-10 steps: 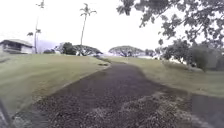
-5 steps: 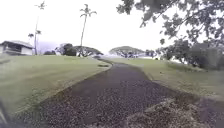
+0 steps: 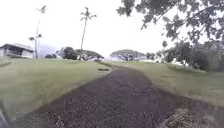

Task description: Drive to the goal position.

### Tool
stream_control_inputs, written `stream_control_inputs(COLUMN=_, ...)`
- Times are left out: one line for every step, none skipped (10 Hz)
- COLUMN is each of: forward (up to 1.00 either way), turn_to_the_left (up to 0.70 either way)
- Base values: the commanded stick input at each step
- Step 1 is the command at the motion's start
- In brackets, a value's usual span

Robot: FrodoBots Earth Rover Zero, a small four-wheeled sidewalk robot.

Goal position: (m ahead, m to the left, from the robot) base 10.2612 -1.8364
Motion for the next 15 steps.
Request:
stream_control_inputs(forward=0.70, turn_to_the_left=0.00)
stream_control_inputs(forward=0.70, turn_to_the_left=0.00)
stream_control_inputs(forward=0.70, turn_to_the_left=0.00)
stream_control_inputs(forward=0.70, turn_to_the_left=0.00)
stream_control_inputs(forward=0.70, turn_to_the_left=0.00)
stream_control_inputs(forward=0.70, turn_to_the_left=0.00)
stream_control_inputs(forward=0.70, turn_to_the_left=-0.07)
stream_control_inputs(forward=0.70, turn_to_the_left=-0.21)
stream_control_inputs(forward=0.70, turn_to_the_left=-0.31)
stream_control_inputs(forward=0.70, turn_to_the_left=-0.34)
stream_control_inputs(forward=0.70, turn_to_the_left=-0.22)
stream_control_inputs(forward=0.70, turn_to_the_left=-0.06)
stream_control_inputs(forward=0.70, turn_to_the_left=0.00)
stream_control_inputs(forward=0.70, turn_to_the_left=0.00)
stream_control_inputs(forward=0.70, turn_to_the_left=0.00)
